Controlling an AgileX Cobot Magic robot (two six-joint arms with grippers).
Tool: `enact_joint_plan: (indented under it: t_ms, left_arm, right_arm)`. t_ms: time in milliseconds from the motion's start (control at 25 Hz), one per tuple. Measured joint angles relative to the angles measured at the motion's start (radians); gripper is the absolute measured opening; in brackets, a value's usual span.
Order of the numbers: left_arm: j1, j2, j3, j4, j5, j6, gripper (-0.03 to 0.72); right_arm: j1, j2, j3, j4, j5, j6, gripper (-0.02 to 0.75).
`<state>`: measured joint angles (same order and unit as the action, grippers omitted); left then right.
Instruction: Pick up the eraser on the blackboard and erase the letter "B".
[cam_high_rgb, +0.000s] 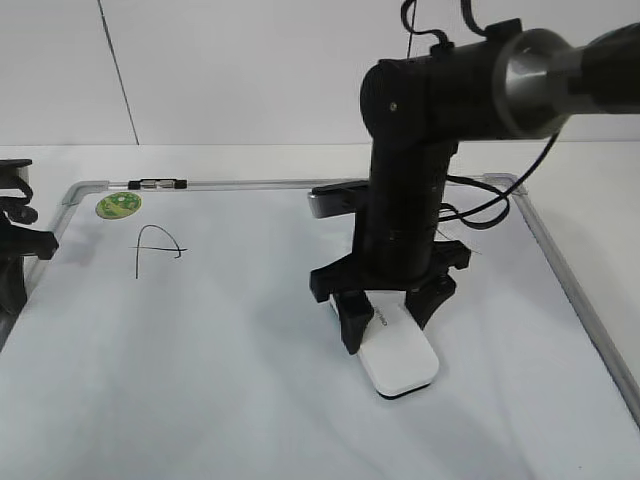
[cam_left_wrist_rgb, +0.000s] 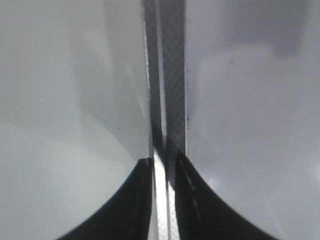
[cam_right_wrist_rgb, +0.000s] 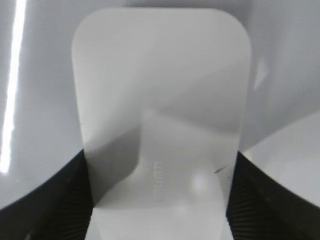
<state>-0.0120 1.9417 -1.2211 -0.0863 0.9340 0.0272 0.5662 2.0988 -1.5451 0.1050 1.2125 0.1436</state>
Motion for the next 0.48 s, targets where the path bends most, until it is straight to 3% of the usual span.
enact_joint_plan:
  t_ms: [480]
  left_arm:
    - [0.000, 0.000, 0.000, -0.025, -0.002, 0.000, 0.130]
  right_arm:
    - [-0.172, -0.225, 0.336, -0.082, -0.137, 0.026, 0.538]
